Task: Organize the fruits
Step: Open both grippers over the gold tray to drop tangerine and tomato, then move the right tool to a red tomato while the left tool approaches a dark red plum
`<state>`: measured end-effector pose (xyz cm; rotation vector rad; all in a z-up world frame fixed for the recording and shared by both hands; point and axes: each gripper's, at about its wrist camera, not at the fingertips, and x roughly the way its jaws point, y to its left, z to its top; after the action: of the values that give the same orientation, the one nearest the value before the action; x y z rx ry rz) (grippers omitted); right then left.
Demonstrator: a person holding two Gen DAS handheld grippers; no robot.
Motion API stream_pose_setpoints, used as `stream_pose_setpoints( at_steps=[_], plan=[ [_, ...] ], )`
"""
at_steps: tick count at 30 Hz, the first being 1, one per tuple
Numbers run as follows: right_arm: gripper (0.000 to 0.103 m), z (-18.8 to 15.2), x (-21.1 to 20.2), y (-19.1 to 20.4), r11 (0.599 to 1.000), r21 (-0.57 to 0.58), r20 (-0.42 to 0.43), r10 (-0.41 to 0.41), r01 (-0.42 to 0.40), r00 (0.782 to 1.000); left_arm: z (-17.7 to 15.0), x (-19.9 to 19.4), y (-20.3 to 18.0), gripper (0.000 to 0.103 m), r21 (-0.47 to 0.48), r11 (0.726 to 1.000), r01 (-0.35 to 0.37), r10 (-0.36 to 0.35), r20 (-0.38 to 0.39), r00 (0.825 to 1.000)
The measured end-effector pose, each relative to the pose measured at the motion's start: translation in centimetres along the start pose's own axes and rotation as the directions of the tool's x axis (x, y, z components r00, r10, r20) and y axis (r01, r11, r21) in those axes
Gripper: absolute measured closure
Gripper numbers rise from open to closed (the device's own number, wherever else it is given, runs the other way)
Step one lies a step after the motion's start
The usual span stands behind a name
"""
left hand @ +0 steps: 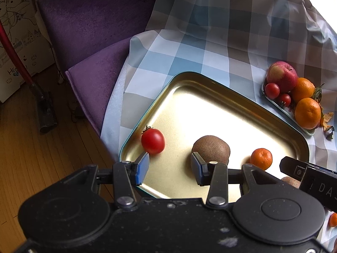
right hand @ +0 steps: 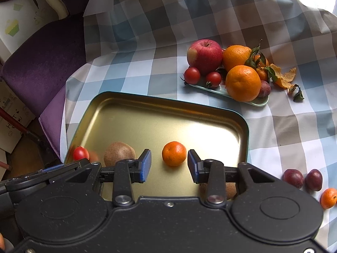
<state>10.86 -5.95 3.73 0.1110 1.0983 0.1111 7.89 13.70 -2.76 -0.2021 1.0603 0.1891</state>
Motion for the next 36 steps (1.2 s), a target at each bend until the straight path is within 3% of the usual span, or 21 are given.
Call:
stream_pose_setpoints(
  at_steps=[18, 28, 36],
  plan=[
    [0.055, -0.5, 0.1, -4.0, 0.993, 0.095, -0.060, -0.070, 0.076, 0.996, -0.7, 0.2, -3.5, 0.059, 0.090, 0.996, 0.008, -0.006, -0.019, 1.000],
    [0.055, -1.3, -0.7, -9.2, 0.972, 0.192, -0.070, -0.128, 0.139, 0.989, -1.9, -0.5, -8.8, 0.059, 0.193, 0.978, 0.074, -0.071, -0.018, 0.997],
    [0.055, -2.7, -1.3, -14.4, 0.941, 0.272, -0.090, -0.182, 0.200, 0.979, -3.8, -0.6, -14.3, 0.059, 0.301, 0.946, 0.124, -0.118, -0.036, 0.992]
  ],
)
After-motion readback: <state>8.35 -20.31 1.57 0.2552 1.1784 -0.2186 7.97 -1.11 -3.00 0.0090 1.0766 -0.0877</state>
